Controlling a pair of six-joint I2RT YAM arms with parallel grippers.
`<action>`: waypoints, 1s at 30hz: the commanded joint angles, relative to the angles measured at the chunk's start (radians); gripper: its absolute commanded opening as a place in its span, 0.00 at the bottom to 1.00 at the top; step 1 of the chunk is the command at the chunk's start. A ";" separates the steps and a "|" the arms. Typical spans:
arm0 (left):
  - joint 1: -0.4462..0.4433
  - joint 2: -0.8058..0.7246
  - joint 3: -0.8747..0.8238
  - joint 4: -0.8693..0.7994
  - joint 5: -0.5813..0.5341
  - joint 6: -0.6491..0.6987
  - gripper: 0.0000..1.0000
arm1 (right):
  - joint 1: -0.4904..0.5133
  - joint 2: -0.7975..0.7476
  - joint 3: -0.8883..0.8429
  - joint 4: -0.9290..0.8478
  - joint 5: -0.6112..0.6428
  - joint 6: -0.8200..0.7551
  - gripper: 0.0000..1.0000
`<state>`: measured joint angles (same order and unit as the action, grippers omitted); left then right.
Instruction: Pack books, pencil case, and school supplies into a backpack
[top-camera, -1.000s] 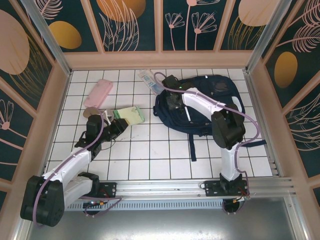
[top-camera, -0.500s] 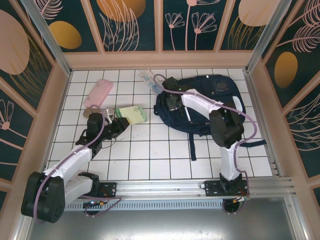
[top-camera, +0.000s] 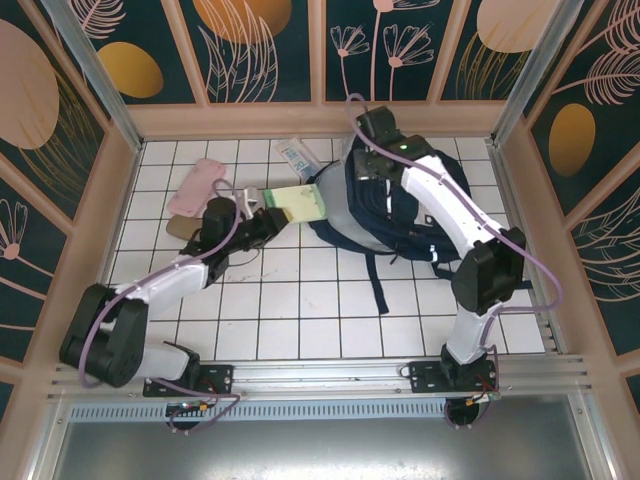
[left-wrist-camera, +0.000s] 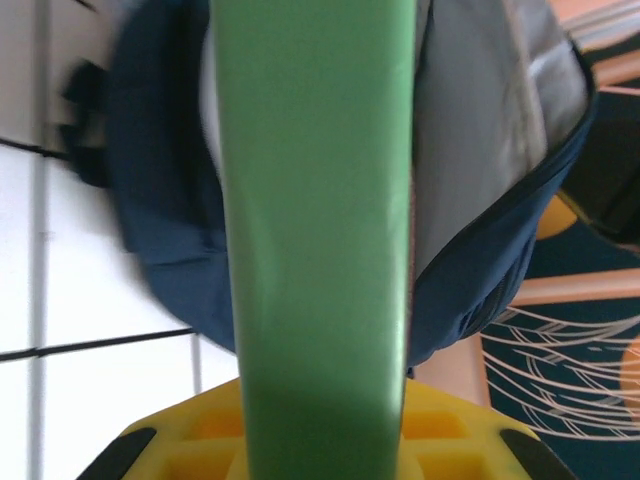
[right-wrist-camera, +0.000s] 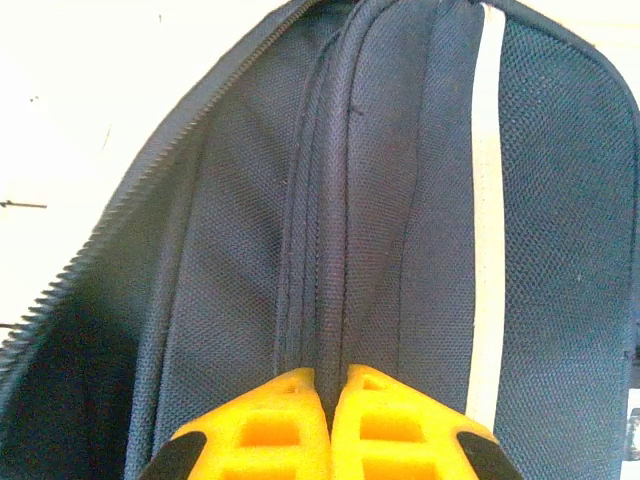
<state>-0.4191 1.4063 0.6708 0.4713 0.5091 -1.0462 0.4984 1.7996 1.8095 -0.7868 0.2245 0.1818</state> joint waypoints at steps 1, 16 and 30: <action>-0.061 0.102 0.097 0.162 0.018 -0.040 0.00 | -0.034 -0.095 0.087 0.070 -0.148 0.001 0.00; -0.274 0.661 0.612 0.284 0.018 -0.144 0.00 | -0.193 -0.216 0.052 0.113 -0.441 0.092 0.00; -0.418 1.006 1.090 -0.022 -0.033 -0.086 0.04 | -0.204 -0.209 0.033 0.119 -0.462 0.109 0.00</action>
<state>-0.8112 2.3928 1.6814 0.5056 0.4854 -1.1751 0.2932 1.6756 1.8202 -0.8200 -0.1818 0.2718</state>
